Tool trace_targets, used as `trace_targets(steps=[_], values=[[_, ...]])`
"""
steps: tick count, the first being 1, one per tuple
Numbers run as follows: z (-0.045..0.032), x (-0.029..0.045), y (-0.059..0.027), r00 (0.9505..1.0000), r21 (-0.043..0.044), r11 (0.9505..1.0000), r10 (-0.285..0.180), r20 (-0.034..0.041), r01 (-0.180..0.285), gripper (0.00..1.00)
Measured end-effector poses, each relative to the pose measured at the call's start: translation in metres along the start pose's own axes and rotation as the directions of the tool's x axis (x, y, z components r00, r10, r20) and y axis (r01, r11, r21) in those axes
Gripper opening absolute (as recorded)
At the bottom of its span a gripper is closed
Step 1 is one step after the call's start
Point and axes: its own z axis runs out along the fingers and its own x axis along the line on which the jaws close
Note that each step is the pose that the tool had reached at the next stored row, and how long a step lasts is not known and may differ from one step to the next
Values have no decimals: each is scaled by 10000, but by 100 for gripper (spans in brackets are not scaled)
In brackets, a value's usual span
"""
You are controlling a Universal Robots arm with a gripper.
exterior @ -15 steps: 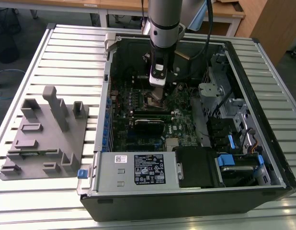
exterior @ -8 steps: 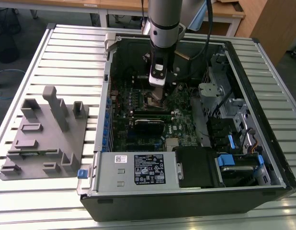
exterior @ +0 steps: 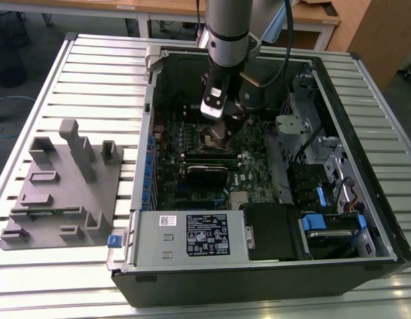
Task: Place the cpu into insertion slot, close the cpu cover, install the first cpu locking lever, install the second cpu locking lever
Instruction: 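Place the cpu into insertion slot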
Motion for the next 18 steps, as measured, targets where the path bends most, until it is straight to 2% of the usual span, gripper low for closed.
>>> trace_targets(steps=[4, 9, 13, 18], values=[[6, 0, -1, 9974, 13, 9974, 715, 64, -715, 54], [14, 0, -1, 9868, 23, 9869, 1615, 146, -1615, 54], [20, 0, -2, 9722, 26, 9724, 2332, 213, -2333, 54], [28, 0, -3, 9472, 22, 9476, 3192, 294, -3194, 54]])
